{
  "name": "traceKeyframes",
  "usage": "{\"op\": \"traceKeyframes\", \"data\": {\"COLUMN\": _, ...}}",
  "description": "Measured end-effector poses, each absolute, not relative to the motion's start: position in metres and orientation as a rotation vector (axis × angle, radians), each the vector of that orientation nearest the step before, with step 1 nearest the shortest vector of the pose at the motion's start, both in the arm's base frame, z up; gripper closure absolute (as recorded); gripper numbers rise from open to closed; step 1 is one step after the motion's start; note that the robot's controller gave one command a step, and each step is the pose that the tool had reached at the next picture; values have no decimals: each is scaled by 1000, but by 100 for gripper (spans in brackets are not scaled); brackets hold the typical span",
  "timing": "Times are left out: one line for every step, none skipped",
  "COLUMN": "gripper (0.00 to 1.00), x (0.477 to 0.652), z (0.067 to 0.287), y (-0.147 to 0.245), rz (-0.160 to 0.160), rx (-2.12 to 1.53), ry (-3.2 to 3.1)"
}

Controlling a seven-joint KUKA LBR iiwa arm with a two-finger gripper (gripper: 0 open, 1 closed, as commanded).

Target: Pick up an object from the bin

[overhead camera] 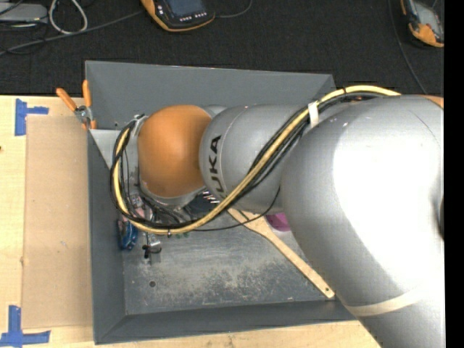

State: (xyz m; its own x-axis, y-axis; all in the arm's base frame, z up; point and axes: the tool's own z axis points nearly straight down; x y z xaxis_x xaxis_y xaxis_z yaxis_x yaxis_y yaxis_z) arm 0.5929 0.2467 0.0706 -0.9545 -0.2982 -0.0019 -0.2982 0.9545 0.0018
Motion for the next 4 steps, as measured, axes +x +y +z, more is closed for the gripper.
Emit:
{"op": "traceKeyframes", "data": {"gripper": 0, "x": 579, "z": 93, "y": 247, "rz": 3, "rx": -1067, "ry": 2955}}
{"op": "traceKeyframes", "data": {"gripper": 0, "x": 592, "z": 68, "y": 242, "rz": 3, "rx": -1198, "ry": 2902}}
{"op": "traceKeyframes", "data": {"gripper": 100, "x": 607, "z": 70, "y": 248, "rz": 6, "rx": -1896, "ry": 2497}}
{"op": "traceKeyframes", "data": {"gripper": 100, "x": 607, "z": 69, "y": 248, "rz": 7, "rx": -1893, "ry": 2500}}
